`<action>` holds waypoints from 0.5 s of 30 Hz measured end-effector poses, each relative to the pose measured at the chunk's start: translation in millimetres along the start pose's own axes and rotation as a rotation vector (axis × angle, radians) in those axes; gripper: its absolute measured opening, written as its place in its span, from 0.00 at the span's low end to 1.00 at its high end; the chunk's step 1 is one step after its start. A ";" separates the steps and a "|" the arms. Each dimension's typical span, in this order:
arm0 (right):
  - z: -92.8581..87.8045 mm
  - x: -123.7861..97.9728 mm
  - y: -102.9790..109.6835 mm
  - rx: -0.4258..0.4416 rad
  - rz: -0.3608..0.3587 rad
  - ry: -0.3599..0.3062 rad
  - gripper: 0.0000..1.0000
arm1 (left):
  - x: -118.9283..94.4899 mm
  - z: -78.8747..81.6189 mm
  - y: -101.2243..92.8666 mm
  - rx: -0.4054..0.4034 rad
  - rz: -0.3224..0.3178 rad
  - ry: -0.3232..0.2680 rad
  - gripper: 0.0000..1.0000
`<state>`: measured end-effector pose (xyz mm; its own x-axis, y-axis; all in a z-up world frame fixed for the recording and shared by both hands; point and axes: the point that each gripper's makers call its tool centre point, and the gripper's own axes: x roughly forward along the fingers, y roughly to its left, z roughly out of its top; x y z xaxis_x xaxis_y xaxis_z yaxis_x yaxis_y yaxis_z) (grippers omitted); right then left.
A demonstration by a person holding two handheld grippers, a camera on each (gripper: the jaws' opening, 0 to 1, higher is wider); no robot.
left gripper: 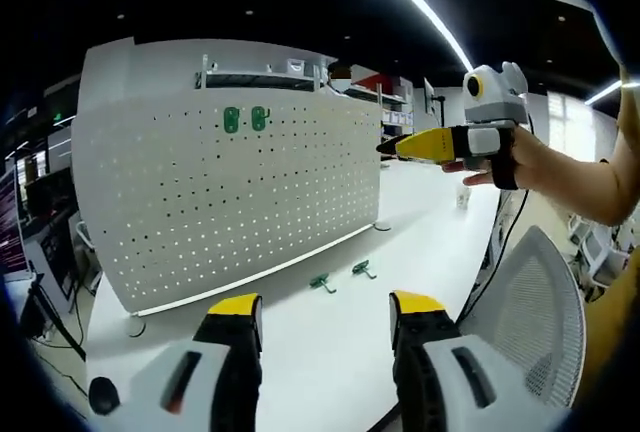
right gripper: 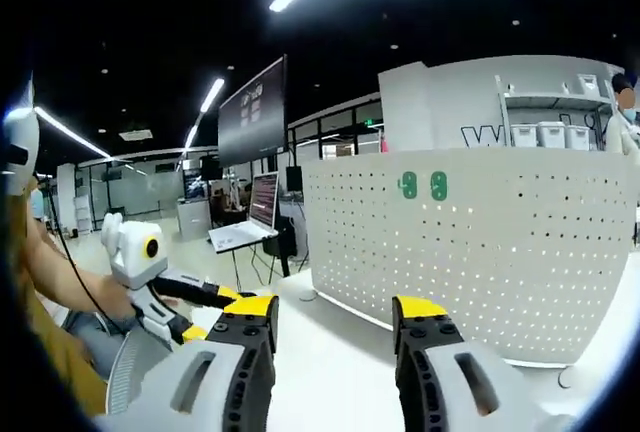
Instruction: Insert the hook assembly into the mounting plate slot until the hook locks in place.
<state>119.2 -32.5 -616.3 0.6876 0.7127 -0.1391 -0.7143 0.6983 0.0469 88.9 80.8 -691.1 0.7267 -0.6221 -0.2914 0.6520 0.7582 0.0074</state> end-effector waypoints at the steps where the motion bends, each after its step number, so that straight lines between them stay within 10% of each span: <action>1: -2.1 -1.7 0.4 -0.006 -0.001 0.007 0.48 | 0.5 0.5 -0.3 0.001 -0.002 -0.002 0.53; 15: -33.4 -28.7 -2.4 0.004 -0.039 0.103 0.57 | 6.9 11.2 -12.6 0.027 -0.038 -0.013 0.53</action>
<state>96.9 -56.9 -645.5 0.6977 0.6744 -0.2415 -0.6865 0.7258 0.0435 88.0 64.7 -682.5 0.7037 -0.6531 -0.2798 0.6847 0.7285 0.0219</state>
